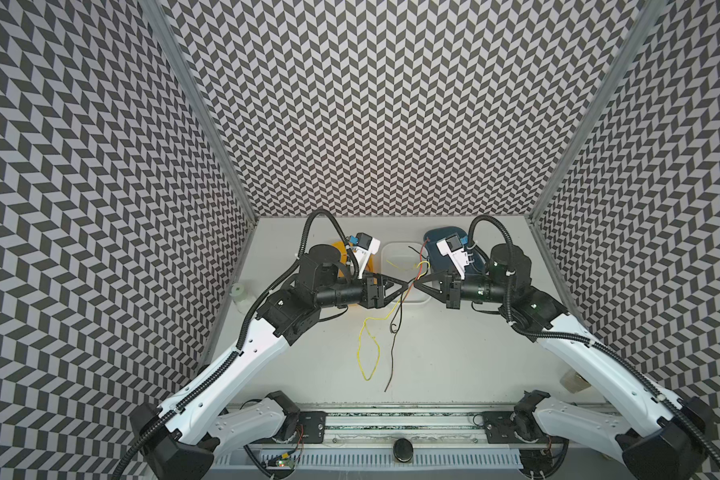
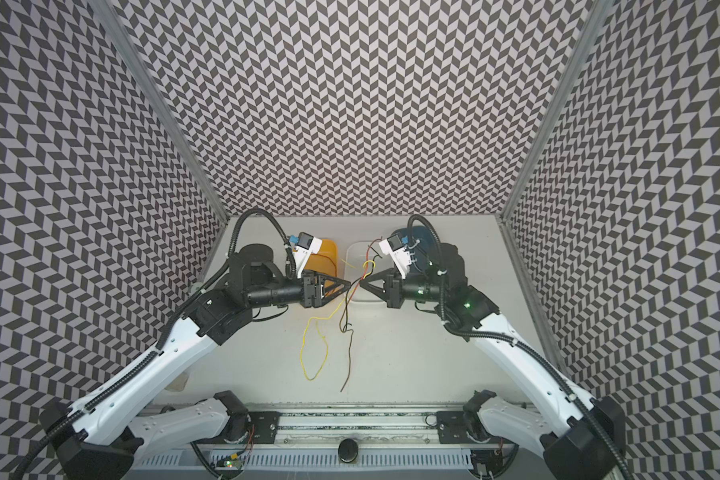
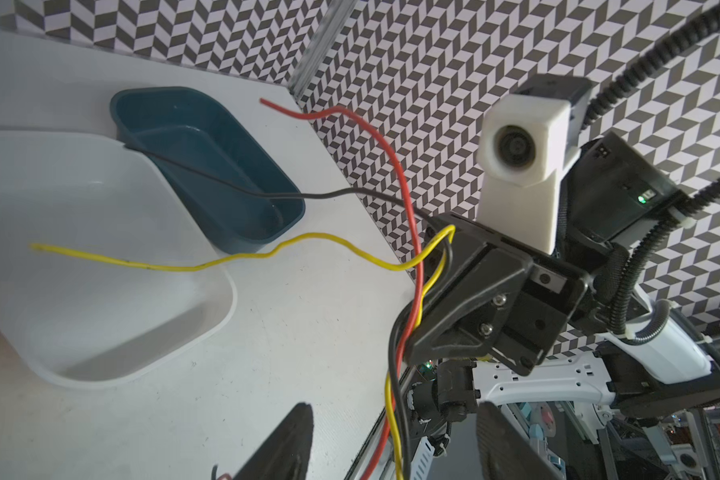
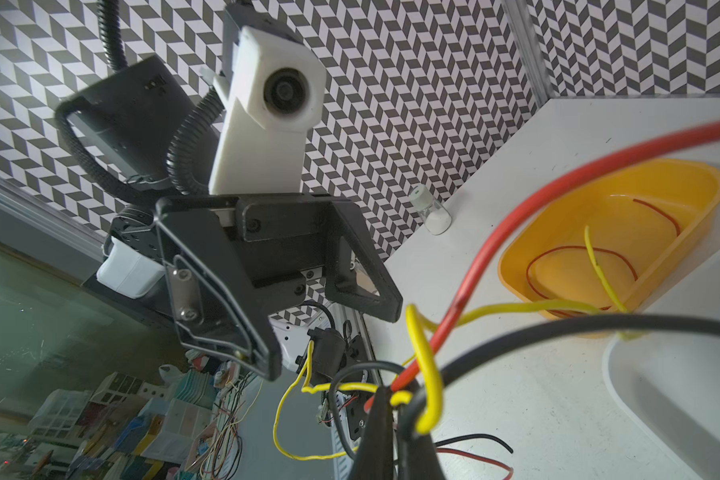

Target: Untangle the cables

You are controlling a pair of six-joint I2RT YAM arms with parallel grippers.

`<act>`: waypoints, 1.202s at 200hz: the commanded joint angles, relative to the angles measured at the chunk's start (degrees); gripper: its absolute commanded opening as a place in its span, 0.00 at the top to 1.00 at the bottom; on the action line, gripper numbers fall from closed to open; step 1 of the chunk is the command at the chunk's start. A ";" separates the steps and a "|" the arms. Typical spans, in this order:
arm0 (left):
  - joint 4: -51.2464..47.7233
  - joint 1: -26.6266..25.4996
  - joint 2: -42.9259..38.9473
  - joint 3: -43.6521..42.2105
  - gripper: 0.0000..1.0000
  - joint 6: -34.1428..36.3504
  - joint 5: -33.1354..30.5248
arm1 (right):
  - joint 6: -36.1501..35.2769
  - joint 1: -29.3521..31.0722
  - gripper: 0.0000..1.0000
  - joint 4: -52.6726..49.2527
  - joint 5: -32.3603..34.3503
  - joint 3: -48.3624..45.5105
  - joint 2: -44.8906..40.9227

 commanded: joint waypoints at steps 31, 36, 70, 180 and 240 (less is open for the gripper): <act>-0.31 -0.86 1.01 0.81 0.55 2.08 1.46 | -1.69 0.03 1.00 3.37 -2.12 0.31 -0.48; -0.66 -1.01 1.17 0.85 0.57 2.33 1.36 | -1.77 -0.02 1.00 3.31 -2.17 0.33 -0.56; -0.90 -1.61 2.19 0.24 0.57 2.87 1.33 | -1.49 0.12 1.00 3.65 -2.69 0.42 -0.40; -1.96 -2.55 2.59 1.21 0.80 4.40 -0.73 | -3.13 0.54 1.00 0.68 -1.99 0.22 0.10; -1.90 -2.38 1.08 1.09 0.61 4.74 -1.91 | -4.96 0.57 1.00 -1.91 -1.20 0.79 -0.05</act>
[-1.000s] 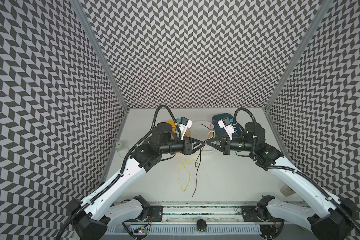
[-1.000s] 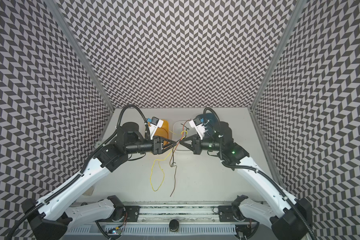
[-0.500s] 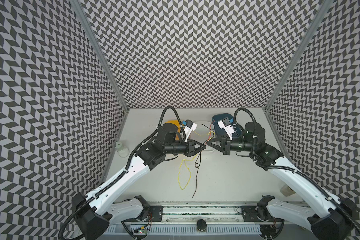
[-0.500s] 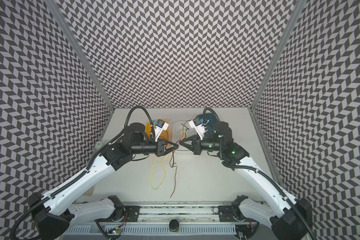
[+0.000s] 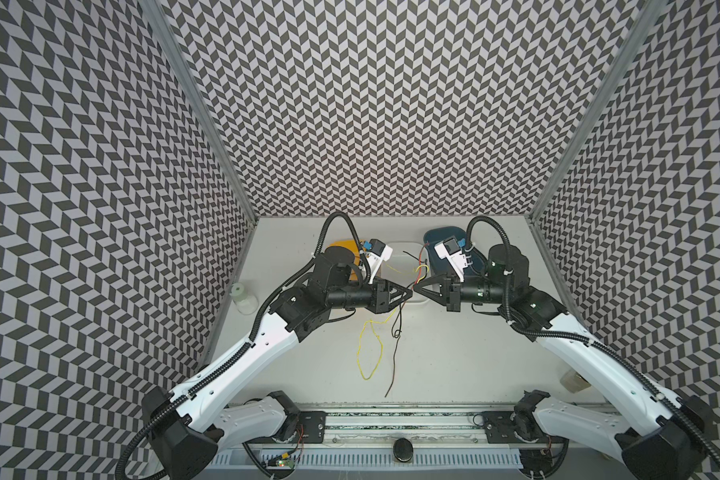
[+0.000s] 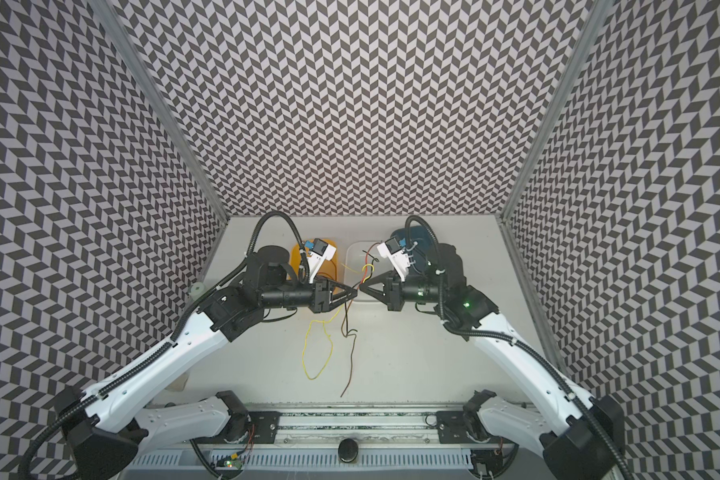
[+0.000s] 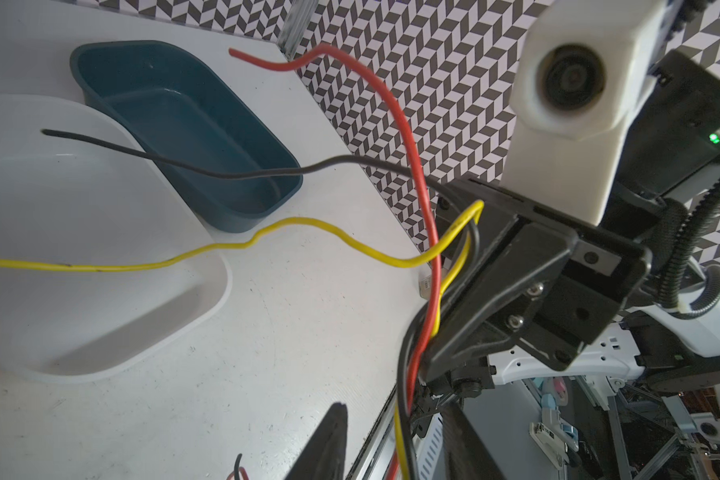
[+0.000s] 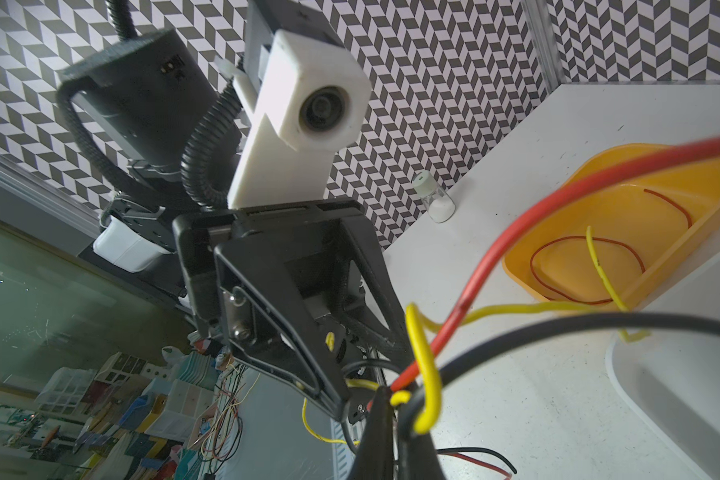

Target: Untangle the cables

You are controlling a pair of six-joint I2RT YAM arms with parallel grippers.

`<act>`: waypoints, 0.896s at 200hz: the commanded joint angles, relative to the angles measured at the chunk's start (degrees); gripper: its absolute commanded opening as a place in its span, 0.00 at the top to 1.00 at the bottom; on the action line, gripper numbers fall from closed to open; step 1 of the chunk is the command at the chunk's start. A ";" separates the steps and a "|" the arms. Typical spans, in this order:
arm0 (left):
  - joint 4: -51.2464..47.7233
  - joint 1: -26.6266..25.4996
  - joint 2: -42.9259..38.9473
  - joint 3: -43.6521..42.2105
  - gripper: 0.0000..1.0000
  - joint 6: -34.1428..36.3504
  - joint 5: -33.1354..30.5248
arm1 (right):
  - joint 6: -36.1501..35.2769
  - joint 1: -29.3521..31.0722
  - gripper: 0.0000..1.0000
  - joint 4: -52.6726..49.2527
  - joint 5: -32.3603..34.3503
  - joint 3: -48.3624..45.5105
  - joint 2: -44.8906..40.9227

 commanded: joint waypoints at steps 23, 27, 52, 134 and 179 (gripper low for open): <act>-0.48 0.05 -0.87 1.52 0.70 0.76 -0.26 | -1.74 0.44 1.00 0.67 -0.35 0.77 -0.20; -0.48 0.03 -0.76 1.51 0.71 0.68 -0.24 | -1.80 0.43 1.00 0.69 -0.43 0.77 -0.26; -0.39 0.04 -0.26 1.67 0.75 0.61 0.73 | -1.81 0.47 1.00 0.61 -0.61 0.72 -0.37; -2.24 -0.13 0.13 2.92 1.00 1.77 0.53 | -1.78 0.56 1.00 0.66 -0.70 0.70 -0.38; -2.92 0.56 -2.43 2.80 1.00 2.10 -7.44 | -2.81 0.56 1.00 -1.89 -0.10 0.06 -0.96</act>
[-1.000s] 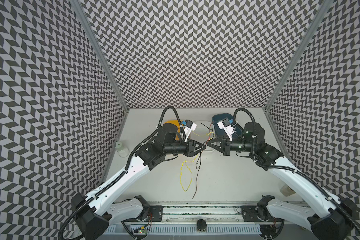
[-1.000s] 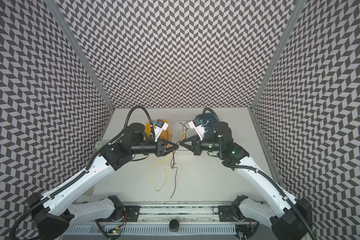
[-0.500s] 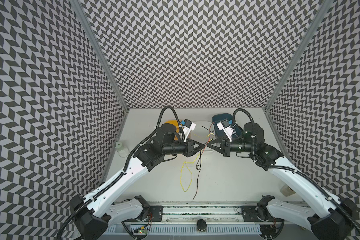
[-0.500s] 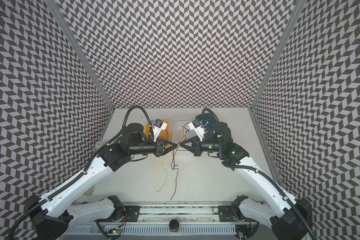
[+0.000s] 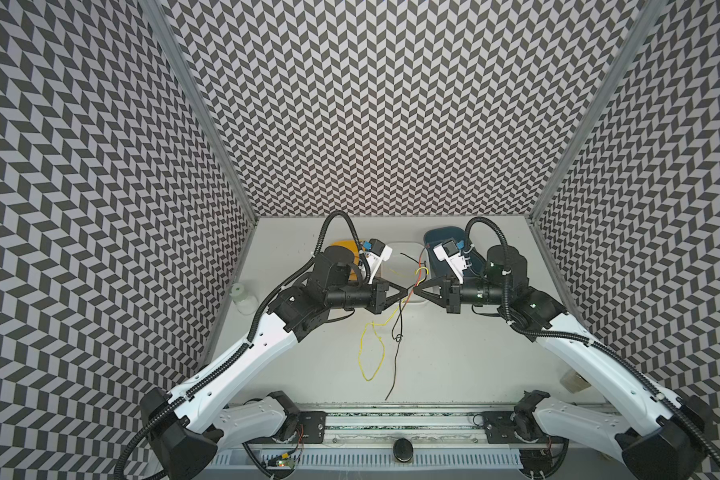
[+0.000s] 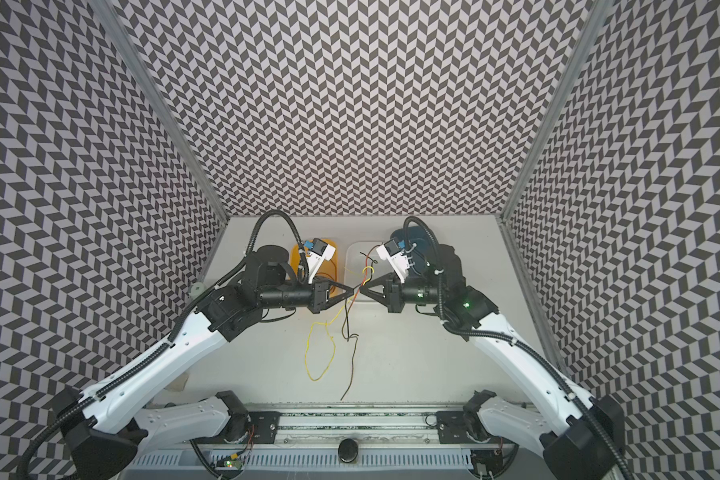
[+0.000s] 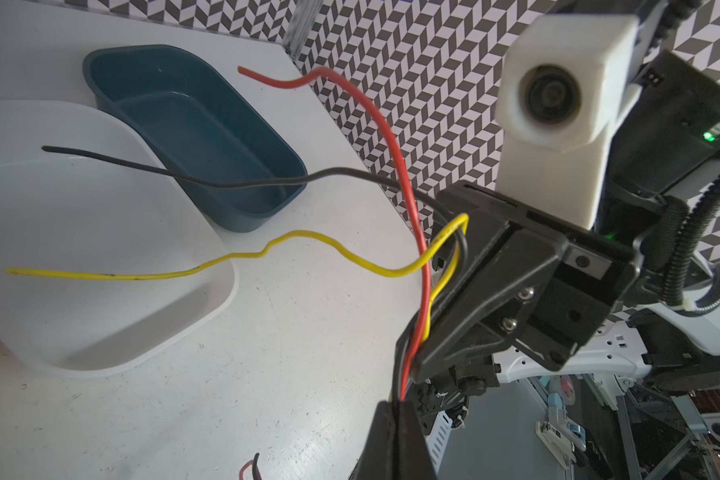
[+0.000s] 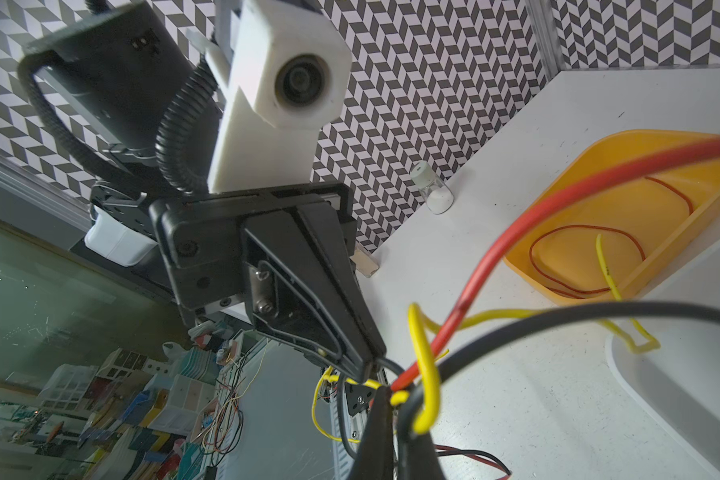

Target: Untangle the cables

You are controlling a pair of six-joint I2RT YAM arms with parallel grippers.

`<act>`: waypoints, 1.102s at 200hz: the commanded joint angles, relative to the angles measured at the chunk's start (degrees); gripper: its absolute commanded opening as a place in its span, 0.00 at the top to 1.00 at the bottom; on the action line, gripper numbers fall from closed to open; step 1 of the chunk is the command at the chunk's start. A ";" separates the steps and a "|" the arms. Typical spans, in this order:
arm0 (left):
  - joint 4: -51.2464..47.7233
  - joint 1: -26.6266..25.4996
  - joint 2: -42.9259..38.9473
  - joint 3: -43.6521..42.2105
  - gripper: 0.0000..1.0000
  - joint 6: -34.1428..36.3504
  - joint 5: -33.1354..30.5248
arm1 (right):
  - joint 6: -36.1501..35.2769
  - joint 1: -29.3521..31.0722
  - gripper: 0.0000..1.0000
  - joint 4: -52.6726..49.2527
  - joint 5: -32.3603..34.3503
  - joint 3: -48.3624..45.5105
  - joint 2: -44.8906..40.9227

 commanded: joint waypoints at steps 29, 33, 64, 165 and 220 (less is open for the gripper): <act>-0.96 3.27 -4.97 0.96 1.00 -1.06 -11.32 | -2.50 0.39 1.00 -1.07 1.21 -1.84 -2.45; -0.88 3.83 -5.44 0.72 1.00 -1.44 -11.93 | -2.66 0.40 1.00 -1.30 1.34 -1.92 -2.73; 0.45 6.38 -6.66 0.07 1.00 -3.19 -10.95 | -2.51 0.39 1.00 -1.33 1.57 -3.35 -3.74; 2.29 8.57 -9.44 -0.79 1.00 -5.95 -13.14 | 1.19 0.40 0.86 4.92 1.31 -6.71 -4.27; 4.87 8.57 -7.66 -0.96 1.00 -7.96 -9.64 | 5.45 0.44 0.64 10.47 3.01 -8.20 -2.63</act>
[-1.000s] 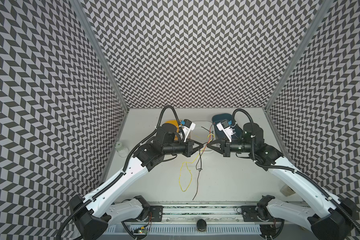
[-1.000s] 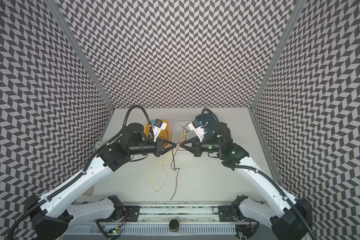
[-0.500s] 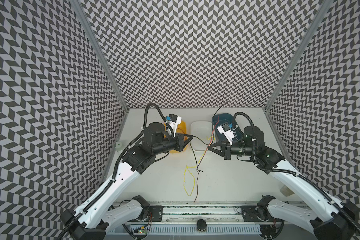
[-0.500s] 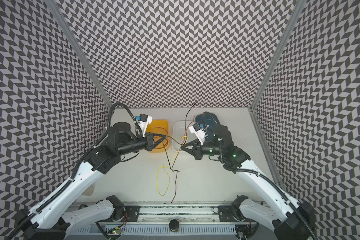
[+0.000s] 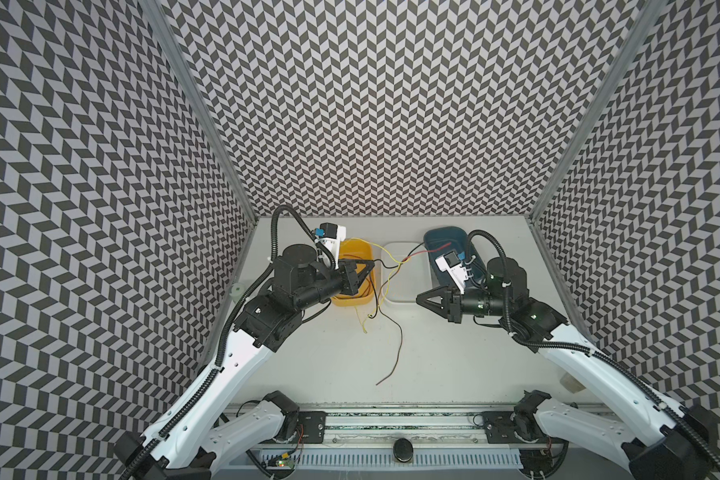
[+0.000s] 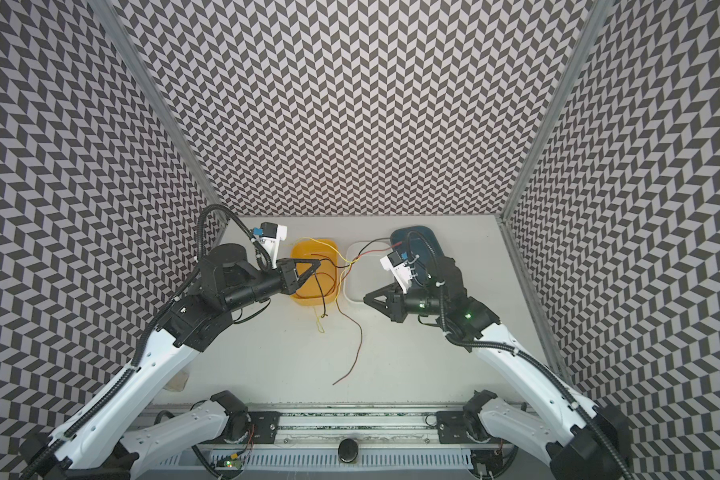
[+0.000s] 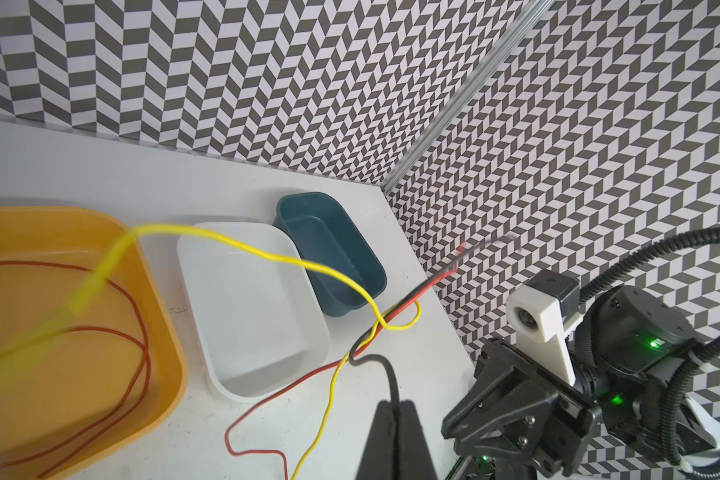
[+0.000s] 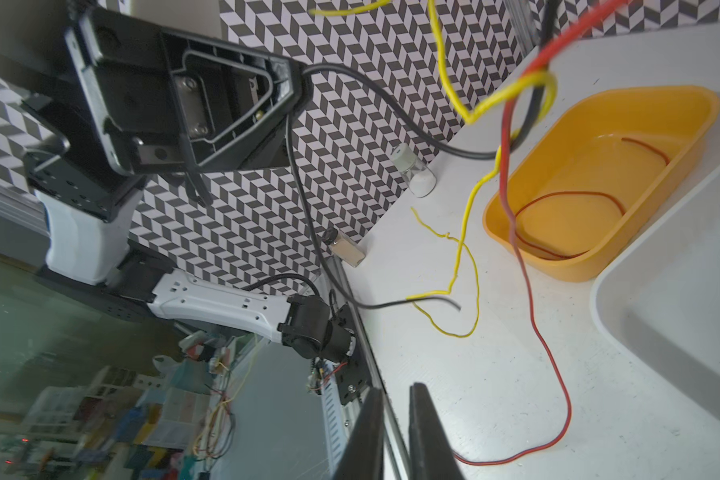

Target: Untangle the cables

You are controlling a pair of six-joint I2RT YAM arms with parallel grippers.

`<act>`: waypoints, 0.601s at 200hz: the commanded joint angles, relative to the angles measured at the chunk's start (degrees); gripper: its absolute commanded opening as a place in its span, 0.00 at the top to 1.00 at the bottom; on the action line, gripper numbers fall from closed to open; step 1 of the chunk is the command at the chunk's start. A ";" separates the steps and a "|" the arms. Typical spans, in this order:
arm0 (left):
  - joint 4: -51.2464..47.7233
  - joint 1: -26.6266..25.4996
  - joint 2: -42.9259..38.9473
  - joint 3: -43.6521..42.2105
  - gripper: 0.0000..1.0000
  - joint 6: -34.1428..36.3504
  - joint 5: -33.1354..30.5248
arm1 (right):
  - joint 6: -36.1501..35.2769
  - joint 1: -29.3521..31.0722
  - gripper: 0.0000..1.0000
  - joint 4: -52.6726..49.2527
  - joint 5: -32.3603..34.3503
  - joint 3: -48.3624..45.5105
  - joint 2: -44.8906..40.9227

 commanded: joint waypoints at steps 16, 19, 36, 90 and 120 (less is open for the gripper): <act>4.14 0.09 1.08 -0.56 1.00 -2.41 3.37 | 6.36 0.10 0.56 13.47 0.43 -2.54 1.68; 4.22 0.01 1.14 -0.49 1.00 -2.51 3.55 | 6.95 0.09 0.54 14.04 0.50 -2.55 1.94; 4.19 -0.13 1.00 -0.37 1.00 -2.77 3.63 | 9.39 0.47 0.47 17.17 1.54 -2.61 3.58; 4.62 -0.68 0.79 0.16 1.00 -4.38 4.63 | -1.92 7.51 0.42 17.53 15.88 -4.15 3.00; 4.41 -2.02 0.59 0.83 1.00 -4.63 4.38 | -4.99 10.16 0.42 19.75 21.59 -3.32 5.77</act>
